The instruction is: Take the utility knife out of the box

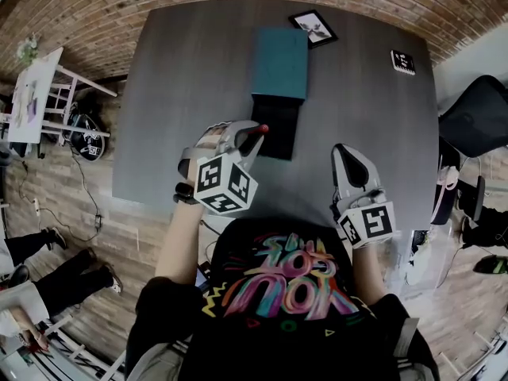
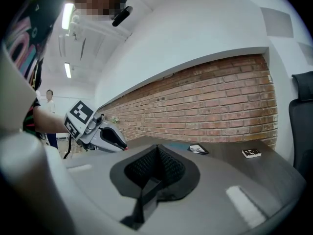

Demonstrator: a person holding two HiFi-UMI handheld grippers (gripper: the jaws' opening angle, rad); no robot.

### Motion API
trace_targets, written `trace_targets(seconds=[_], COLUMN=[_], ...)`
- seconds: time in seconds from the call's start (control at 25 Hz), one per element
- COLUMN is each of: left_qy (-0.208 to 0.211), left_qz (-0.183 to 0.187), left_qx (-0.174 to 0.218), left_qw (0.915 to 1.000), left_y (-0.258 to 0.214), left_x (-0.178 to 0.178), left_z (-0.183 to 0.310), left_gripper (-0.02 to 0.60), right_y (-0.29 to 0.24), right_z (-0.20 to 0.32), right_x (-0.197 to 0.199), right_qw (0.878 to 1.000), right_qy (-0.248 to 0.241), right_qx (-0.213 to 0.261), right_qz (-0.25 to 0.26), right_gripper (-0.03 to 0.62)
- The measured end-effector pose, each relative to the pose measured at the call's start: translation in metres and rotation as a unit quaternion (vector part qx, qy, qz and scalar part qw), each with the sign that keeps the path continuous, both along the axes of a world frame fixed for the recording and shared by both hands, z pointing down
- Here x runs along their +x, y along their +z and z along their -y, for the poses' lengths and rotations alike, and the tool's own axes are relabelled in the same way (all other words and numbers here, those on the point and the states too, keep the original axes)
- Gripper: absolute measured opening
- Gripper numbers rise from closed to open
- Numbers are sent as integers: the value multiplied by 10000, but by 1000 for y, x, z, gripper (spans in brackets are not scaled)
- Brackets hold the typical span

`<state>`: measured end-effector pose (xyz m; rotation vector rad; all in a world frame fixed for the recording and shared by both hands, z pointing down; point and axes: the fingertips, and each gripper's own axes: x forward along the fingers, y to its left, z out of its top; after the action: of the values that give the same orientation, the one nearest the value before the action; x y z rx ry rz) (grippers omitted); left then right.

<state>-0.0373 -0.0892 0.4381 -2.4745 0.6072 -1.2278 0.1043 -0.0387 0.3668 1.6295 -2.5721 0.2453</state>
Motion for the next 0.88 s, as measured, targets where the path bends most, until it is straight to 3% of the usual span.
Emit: trace_targets(seconds=[0.2,0.44,0.88], left_qy=[-647,-1548,-2300], left_qz=[-1035,-2560,-3659], left_qx=[-27,-230,-569], left_qw=[9925,9539,9000], left_y=[-21,-48,-48], left_x=[-4,-13,-30], left_z=[-11,-11,-21], left_gripper=[55,57,57], right_y=[-3,-12,-20], right_z=[-4,0,0], right_x=[-1,-13,-20], right_qw=[10000,9999,9997], right_qy=[35,-90,-178], right_qx=[-22,20,53], right_qz=[-16,-39,-133], right_gripper=[-2,-2,-2])
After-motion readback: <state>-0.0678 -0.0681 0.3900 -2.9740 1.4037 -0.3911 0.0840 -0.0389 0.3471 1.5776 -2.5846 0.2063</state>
